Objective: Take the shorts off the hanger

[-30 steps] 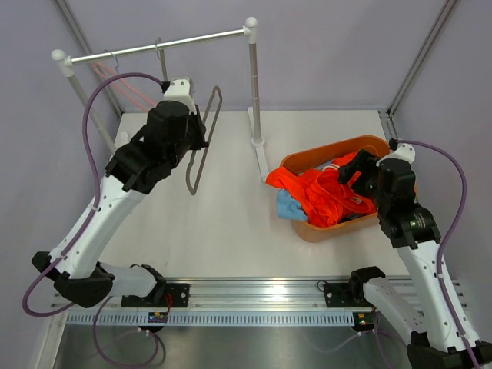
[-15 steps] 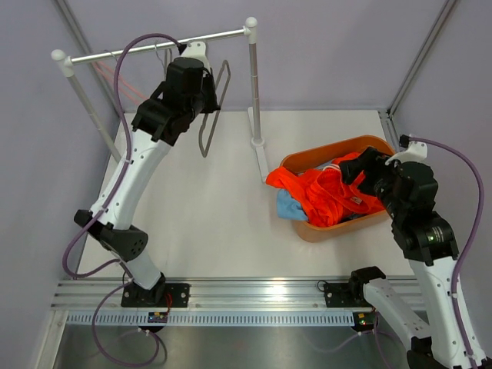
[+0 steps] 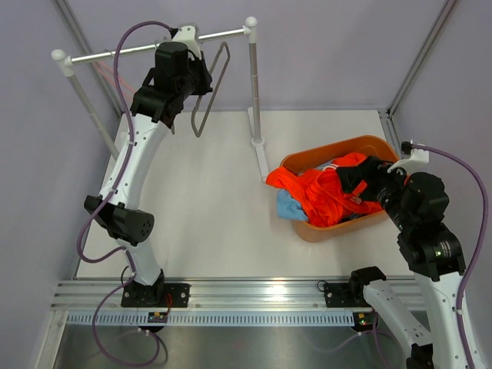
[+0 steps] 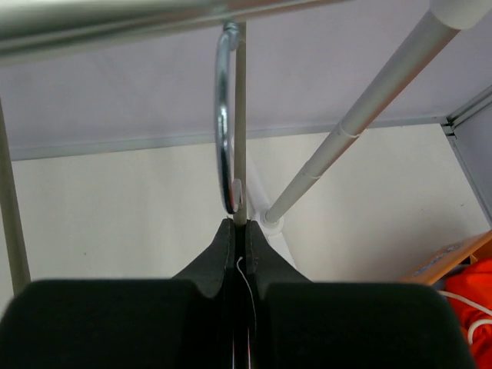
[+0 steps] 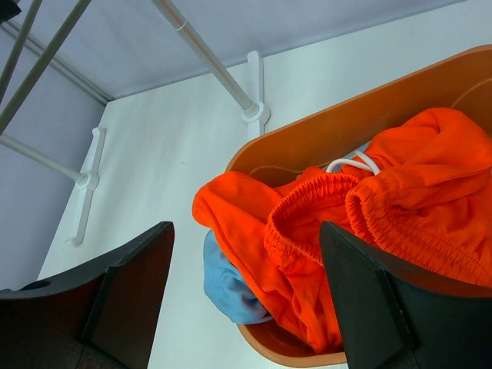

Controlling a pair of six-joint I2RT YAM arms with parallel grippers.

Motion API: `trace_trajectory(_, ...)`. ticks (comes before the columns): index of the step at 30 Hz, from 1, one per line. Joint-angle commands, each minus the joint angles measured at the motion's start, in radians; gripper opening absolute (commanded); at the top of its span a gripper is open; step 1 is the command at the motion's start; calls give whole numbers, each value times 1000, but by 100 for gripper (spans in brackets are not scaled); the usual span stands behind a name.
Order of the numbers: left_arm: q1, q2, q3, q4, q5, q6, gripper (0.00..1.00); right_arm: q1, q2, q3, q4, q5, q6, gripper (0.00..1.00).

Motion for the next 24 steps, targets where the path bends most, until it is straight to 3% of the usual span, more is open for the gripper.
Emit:
trace_trajectory(1, 12, 11, 29, 137, 61, 30, 0, -1, -8, -22, 53, -41, -28, 85)
trace_trajectory(11, 14, -15, -66, 253, 93, 60, 0, -1, -22, -86, 84, -50, -39, 85)
trace_trajectory(18, 14, -16, -70, 287, 26, 57, 0, -1, -10, -97, 98, -70, -36, 85)
trace_trajectory(24, 14, -23, -83, 336, 47, 49, 0, -1, -13, -102, 99, -65, -40, 85)
